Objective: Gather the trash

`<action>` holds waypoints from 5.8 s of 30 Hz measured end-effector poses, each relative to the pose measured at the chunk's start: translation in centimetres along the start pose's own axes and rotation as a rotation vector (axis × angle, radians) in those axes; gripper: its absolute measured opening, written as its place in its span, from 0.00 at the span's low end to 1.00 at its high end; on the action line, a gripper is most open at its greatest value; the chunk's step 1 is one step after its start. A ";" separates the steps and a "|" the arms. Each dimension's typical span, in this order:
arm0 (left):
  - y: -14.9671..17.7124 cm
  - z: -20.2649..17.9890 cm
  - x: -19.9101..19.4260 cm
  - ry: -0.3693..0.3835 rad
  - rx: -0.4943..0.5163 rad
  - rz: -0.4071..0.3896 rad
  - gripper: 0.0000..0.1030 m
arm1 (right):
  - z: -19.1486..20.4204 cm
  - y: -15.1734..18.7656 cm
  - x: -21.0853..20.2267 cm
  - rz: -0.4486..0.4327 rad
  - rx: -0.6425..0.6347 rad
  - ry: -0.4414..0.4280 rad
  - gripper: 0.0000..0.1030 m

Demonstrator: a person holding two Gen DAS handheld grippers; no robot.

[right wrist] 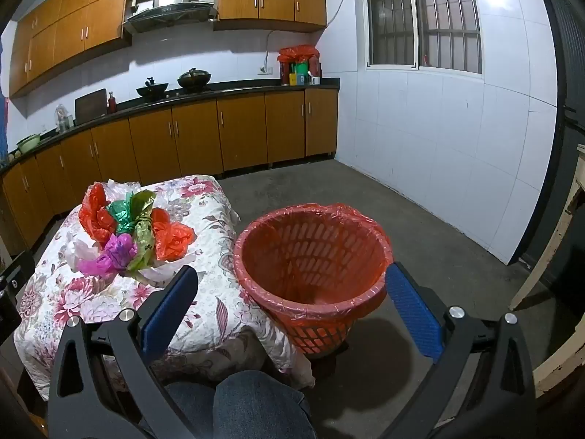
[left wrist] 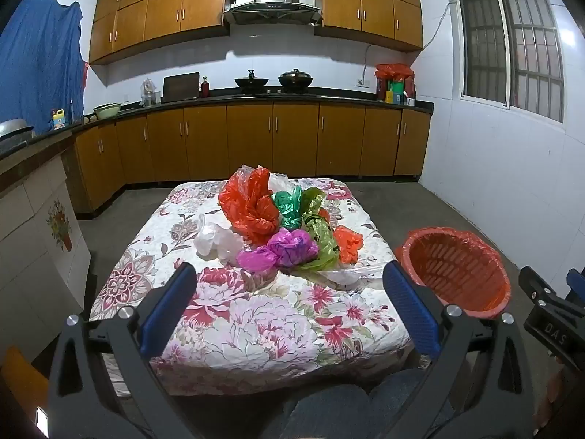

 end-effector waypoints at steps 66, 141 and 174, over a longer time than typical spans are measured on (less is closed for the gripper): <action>0.0 0.0 0.1 0.002 -0.002 0.012 0.96 | -0.1 0.2 0.3 0.004 -0.001 0.002 0.98; 3.6 16.0 13.2 -0.181 -0.239 0.180 0.96 | 23.2 1.9 23.1 0.350 -0.282 -0.405 0.33; -1.2 4.9 20.7 0.042 -0.089 0.200 0.83 | 13.1 -3.0 17.3 0.133 -0.118 -0.455 0.06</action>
Point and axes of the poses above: each gripper's, at about its wrist camera, not at the fingertips, and x roughly the way its jaws point, z to its left, y to its underside, the point moved 2 cm from there along x, roughly the way its jaws point, and after that the axes turned 4 degrees about x, right-handed, at the moved point
